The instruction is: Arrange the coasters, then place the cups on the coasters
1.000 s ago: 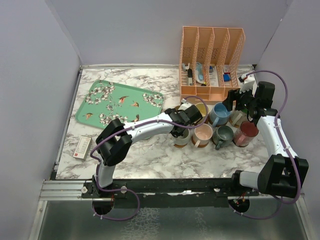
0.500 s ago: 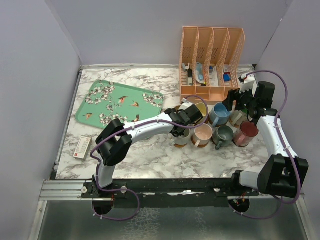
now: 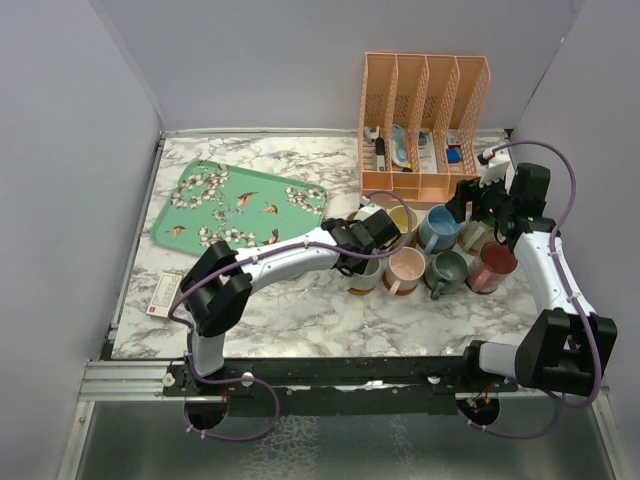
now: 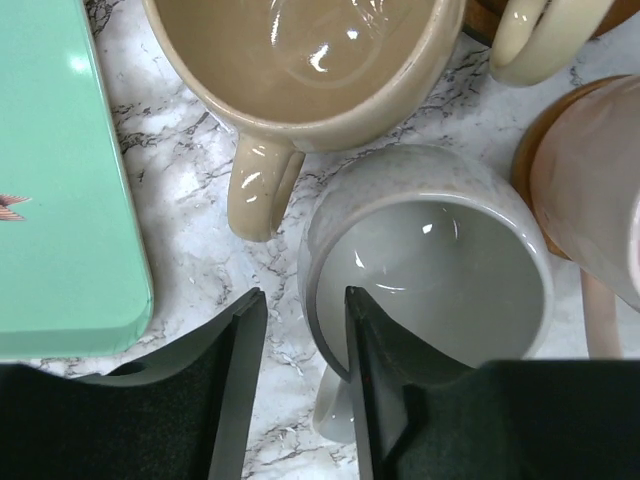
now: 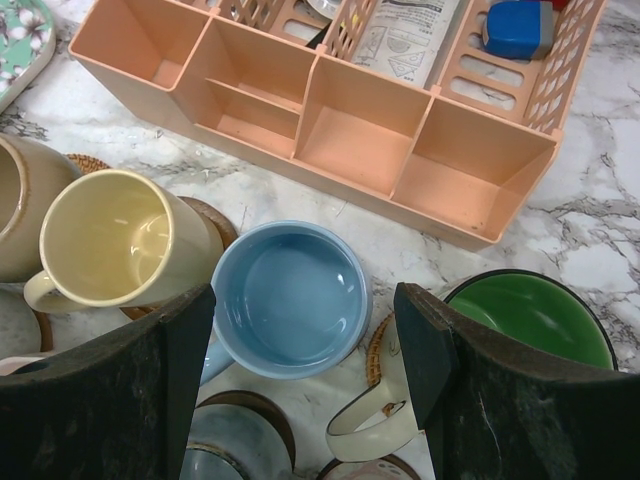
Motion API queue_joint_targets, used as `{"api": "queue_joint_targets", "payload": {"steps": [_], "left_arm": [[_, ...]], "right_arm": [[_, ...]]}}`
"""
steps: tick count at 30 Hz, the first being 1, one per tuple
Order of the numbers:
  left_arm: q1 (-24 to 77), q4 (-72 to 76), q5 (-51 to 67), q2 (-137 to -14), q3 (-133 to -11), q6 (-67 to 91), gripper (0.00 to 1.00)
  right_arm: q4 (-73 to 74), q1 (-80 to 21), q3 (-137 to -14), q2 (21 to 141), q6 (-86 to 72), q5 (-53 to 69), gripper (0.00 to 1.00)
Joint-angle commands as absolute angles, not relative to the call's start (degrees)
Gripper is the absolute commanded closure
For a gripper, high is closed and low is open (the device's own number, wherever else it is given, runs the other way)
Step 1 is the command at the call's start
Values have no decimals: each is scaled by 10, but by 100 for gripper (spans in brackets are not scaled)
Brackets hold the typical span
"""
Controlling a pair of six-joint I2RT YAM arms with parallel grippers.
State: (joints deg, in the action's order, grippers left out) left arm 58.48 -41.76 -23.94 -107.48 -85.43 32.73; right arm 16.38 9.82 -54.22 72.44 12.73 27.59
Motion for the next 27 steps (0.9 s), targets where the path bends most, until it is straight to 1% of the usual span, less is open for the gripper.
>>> {"api": "queue_joint_targets", "payload": {"steps": [1,6,11,18,27], "left_arm": [[588,-397,-198,-1024,-843,312,56],[588,-374,-135,-1003,-815,294,40],[587,-359,-103,-993,-792,281,31],[586,-347,-67,-986,-779,271,24],[576,-344,-79,-982,-779,263,23]], "right_arm": [[151,101,-534,719,137,285,26],[151,101,-534,717,138,285,26],[151,102,-534,713,138,287,26],[151,102,-533,713,138,290,26],[152,103,-534,714,138,293,26]]}}
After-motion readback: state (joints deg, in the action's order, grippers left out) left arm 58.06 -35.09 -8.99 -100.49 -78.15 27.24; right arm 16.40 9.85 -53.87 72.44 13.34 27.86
